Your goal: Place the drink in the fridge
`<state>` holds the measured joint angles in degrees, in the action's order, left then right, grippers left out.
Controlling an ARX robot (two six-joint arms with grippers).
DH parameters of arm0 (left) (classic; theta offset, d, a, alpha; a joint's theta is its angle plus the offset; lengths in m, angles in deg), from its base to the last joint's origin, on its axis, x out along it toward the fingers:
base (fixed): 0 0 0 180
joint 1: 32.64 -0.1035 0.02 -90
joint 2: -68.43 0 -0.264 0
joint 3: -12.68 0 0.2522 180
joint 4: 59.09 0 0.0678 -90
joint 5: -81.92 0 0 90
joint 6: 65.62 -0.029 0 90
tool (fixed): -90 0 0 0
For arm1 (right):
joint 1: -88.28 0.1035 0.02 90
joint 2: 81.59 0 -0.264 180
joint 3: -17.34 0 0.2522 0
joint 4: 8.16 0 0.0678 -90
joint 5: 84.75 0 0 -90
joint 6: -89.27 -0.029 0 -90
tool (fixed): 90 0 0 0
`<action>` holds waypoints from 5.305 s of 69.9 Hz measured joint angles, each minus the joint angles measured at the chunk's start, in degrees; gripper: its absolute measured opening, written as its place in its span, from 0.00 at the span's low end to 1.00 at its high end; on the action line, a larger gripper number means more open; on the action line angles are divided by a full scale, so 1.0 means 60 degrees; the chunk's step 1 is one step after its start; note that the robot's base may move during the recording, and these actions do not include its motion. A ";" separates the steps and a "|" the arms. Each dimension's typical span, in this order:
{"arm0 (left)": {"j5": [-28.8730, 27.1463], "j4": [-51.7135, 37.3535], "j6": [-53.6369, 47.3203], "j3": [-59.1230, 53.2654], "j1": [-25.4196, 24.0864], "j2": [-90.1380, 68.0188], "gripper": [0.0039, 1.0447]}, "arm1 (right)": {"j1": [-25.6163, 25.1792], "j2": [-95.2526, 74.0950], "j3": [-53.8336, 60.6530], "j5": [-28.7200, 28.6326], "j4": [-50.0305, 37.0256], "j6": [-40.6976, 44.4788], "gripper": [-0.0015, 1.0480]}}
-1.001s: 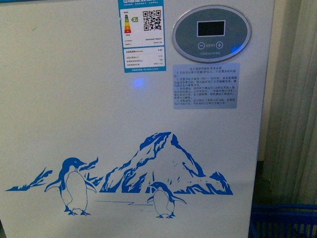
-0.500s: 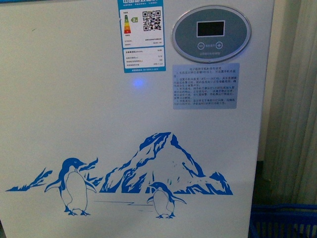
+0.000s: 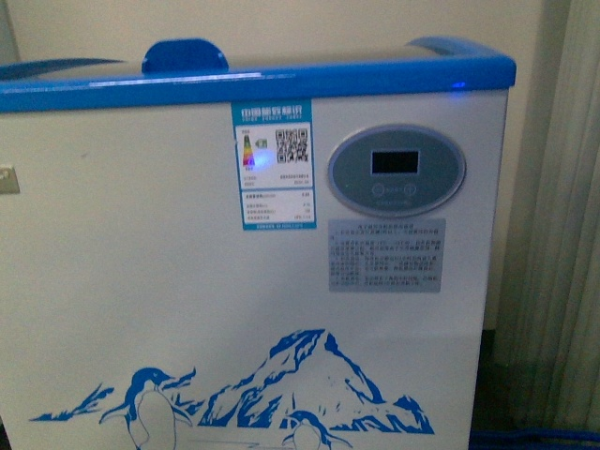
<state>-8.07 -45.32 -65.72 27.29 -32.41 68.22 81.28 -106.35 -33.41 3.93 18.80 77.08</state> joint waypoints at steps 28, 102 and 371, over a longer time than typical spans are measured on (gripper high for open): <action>-0.0004 0.0000 -0.0004 0.0000 0.0000 0.0000 0.92 | 0.0000 0.0000 0.0004 0.0004 0.0000 0.0000 0.38; 0.5085 -0.6717 -0.4244 0.6127 0.0721 -1.3315 0.92 | 0.0000 0.0007 0.0000 0.0004 0.0000 0.0000 0.38; -0.0004 -0.6630 -0.0029 0.0011 -0.0015 -0.6892 0.02 | 0.4524 -1.5285 -1.0353 0.0597 0.0554 1.4651 0.38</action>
<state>-8.09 -85.10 -65.90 27.35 -32.50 26.86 108.42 -198.06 -95.53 7.51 22.12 164.99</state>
